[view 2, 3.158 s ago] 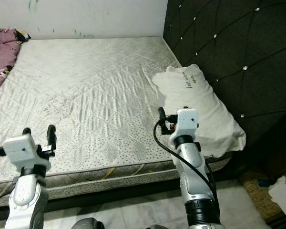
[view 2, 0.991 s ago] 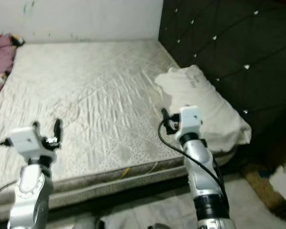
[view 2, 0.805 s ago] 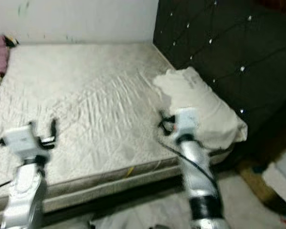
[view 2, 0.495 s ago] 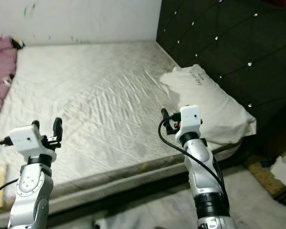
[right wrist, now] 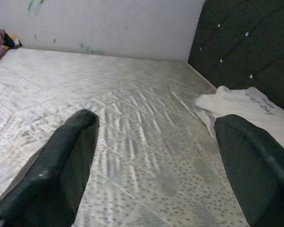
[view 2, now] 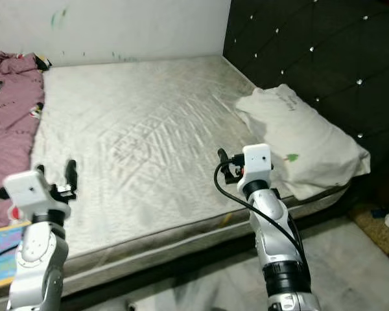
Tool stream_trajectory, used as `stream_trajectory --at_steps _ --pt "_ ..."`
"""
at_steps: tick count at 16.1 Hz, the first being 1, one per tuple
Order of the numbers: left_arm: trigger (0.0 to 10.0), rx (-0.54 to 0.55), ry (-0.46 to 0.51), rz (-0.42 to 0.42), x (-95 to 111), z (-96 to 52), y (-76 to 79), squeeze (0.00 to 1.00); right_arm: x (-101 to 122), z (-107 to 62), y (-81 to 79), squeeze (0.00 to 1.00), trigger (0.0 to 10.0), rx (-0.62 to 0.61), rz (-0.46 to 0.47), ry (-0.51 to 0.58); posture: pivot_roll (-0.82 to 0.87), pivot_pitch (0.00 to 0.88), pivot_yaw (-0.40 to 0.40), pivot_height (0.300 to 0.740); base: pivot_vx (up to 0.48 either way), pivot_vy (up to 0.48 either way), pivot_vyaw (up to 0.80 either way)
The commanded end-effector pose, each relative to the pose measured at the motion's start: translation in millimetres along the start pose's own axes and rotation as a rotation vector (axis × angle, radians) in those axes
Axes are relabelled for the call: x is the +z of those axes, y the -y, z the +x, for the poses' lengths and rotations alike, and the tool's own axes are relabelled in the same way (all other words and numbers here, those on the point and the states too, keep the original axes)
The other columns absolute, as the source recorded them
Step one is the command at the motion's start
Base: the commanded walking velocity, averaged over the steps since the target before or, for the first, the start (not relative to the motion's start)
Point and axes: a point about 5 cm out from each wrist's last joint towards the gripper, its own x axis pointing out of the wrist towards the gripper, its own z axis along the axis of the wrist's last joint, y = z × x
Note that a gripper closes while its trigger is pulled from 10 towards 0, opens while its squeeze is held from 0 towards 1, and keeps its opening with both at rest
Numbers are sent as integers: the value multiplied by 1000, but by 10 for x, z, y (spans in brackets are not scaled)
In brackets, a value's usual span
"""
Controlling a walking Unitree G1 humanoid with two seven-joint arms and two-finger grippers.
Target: Clean up the room
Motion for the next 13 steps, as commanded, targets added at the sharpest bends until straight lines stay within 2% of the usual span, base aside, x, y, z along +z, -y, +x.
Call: stream_trajectory --at_steps 1,3,5,6,11,13 --pt "10000 30 13 22 55 -13 -63 0 126 40 -45 0 10000 15 -7 50 69 0 -67 740 0 469 0" --pt "10000 56 55 70 122 -56 -80 0 203 18 -32 0 10000 6 -34 91 73 0 -67 740 0 0 0" --pt "10000 48 67 86 154 -116 -78 0 200 12 41 0 10000 -74 59 64 70 0 -62 740 0 0 0" --pt "10000 46 78 108 163 -134 -73 0 210 10 31 0 10000 -68 48 74 71 0 -61 740 0 0 0" --pt "10000 56 65 111 147 -100 -83 0 172 36 -4 0 10000 -51 50 53 65 0 -64 740 0 0 0" --pt "10000 51 60 107 147 -93 -81 0 147 51 -18 0 10000 -54 16 27 67 0 -60 740 0 0 606"
